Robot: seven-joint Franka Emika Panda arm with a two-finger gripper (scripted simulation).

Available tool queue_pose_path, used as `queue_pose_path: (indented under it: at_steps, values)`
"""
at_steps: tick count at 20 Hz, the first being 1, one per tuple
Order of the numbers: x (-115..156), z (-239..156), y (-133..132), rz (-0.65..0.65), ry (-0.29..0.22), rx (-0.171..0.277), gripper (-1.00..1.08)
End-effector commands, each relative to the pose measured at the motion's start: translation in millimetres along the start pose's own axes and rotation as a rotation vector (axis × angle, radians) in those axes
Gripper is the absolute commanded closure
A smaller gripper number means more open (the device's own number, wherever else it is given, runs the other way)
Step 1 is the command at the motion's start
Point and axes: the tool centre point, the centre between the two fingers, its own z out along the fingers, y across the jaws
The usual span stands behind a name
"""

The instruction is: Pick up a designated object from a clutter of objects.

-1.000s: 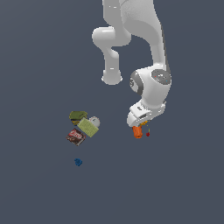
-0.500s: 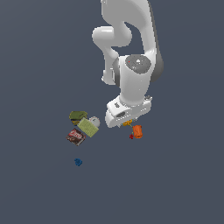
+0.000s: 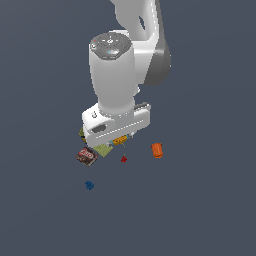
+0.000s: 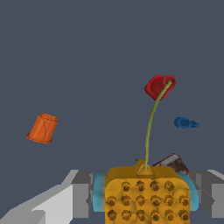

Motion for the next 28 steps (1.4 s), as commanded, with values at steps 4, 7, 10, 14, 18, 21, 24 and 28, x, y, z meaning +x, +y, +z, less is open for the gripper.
queue_pose_path:
  at_steps: [4,7,10,14,18,21,24,28]
  values:
    - [1.2,-32.9,49.2,-0.001,-0.001,-0.001,1.08]
    - [2.1,-47.8,72.0,-0.001,-0.002,-0.001,1.08]
    - [3.2,-61.2,92.7,0.000,-0.002,-0.002,1.08]
    - [4.7,-77.2,117.3,0.000,-0.003,-0.002,1.08]
    - [6.3,-91.3,139.1,0.000,-0.003,-0.003,1.08]
    - [7.5,-100.5,153.5,0.001,-0.003,-0.003,1.08]
    - [8.6,-107.9,164.9,0.001,-0.003,-0.003,1.08]
    - [9.9,-115.1,176.2,0.001,-0.004,-0.003,1.08]
